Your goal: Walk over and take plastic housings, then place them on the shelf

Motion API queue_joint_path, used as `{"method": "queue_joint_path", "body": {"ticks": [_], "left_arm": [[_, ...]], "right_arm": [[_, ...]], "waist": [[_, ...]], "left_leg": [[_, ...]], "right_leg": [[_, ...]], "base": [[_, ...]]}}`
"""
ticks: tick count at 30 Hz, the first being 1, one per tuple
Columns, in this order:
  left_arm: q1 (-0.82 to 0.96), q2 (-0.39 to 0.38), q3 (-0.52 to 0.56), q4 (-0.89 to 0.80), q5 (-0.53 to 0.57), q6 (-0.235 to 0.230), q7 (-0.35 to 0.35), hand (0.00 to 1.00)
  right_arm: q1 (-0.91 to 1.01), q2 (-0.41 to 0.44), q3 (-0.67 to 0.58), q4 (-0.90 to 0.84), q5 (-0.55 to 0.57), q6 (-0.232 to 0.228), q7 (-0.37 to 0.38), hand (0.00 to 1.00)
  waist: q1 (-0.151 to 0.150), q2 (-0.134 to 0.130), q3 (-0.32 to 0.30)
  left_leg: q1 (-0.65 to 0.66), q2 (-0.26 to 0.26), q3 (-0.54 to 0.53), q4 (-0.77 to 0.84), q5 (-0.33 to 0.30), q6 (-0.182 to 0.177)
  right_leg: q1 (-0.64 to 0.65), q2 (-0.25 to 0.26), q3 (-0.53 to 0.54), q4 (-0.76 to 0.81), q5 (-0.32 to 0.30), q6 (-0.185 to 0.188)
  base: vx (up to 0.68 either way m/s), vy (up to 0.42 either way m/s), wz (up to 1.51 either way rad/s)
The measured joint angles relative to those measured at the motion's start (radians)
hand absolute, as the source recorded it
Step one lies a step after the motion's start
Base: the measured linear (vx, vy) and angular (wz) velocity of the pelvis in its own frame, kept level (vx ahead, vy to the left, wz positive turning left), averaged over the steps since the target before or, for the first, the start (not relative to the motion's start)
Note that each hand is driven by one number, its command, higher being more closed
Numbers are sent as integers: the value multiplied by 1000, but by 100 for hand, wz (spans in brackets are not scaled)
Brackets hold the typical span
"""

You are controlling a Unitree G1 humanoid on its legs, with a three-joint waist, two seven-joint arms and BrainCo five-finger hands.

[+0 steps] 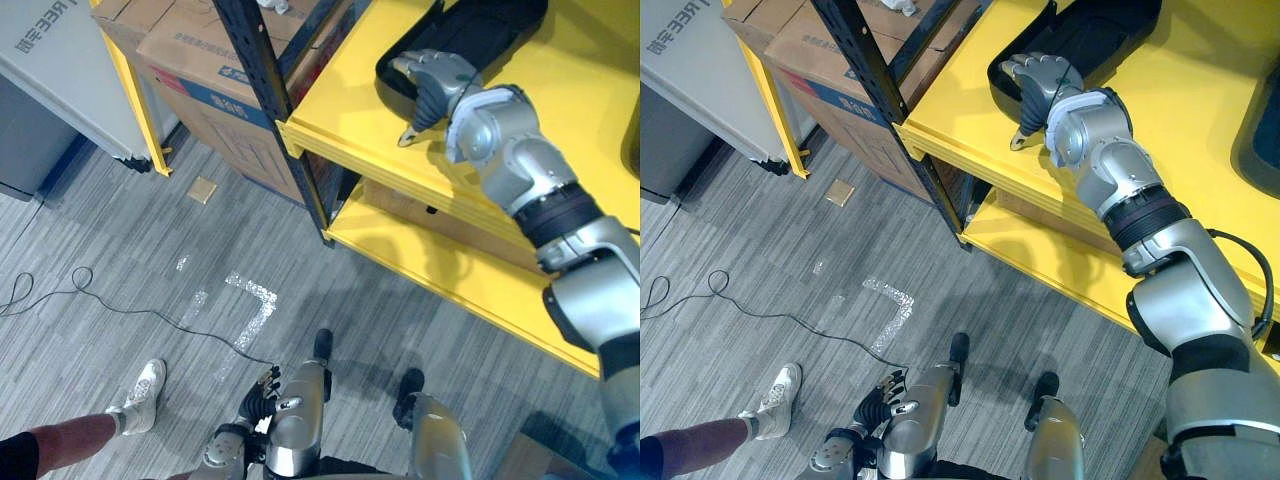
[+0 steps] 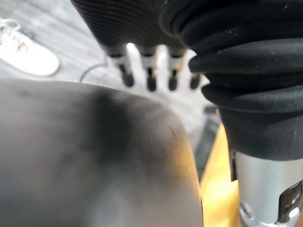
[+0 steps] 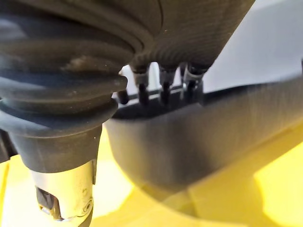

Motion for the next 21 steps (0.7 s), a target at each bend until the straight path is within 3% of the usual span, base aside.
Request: {"method": "queue_joint_path", "body": {"ticks": [6,8,10,12,14,18,21], "left_arm": [[3,1,7,0,1,-8,-1,0],[4,0,7,4,2,-23,1,0],[8,1,7,4,2,-33,2,0],[10,1,7,4,1,-37,3,0],[18,6,7,4,0,-41,3,0],[33,19,11,5,-1,-42,3,0],[39,29,11,5,-1,-40,2,0]], "right_arm": [[-4,-4,-12,40,-45,46,-42,0],[-4,-5,-69,49,-43,85,-131,0],[-4,-12,-207,34,-40,101,-253,0],[-4,-31,-292,-10,-26,95,-330,0],[0,-44,-344,-105,0,72,-394,0],[79,-44,-402,-360,24,24,-419,0],[164,-28,-416,-460,43,7,-379,0]], "waist": [[1,-15,-1],[0,-19,1],[-2,-23,3],[-7,-28,5],[-31,-36,10],[-58,-62,-2],[-72,-79,-10]], "left_leg": [[18,2,4,-33,13,-6],[29,2,8,-56,26,-6],[42,3,13,-71,31,-9],[55,4,22,-85,35,-10],[68,4,25,-92,35,-10],[99,5,54,-115,35,-10],[114,5,61,-116,33,-8]], "right_leg": [[1,1,0,0,0,-1],[-1,0,1,0,0,-1],[1,1,4,0,0,-1],[4,1,10,-2,0,-1],[13,2,14,-7,0,-1],[23,4,37,-16,0,-1],[35,4,44,-21,-1,0]], "base": [[5,-1,0],[11,-2,-2],[17,-3,-7],[22,5,-10],[23,13,-9],[41,15,-17],[36,16,-7]]}}
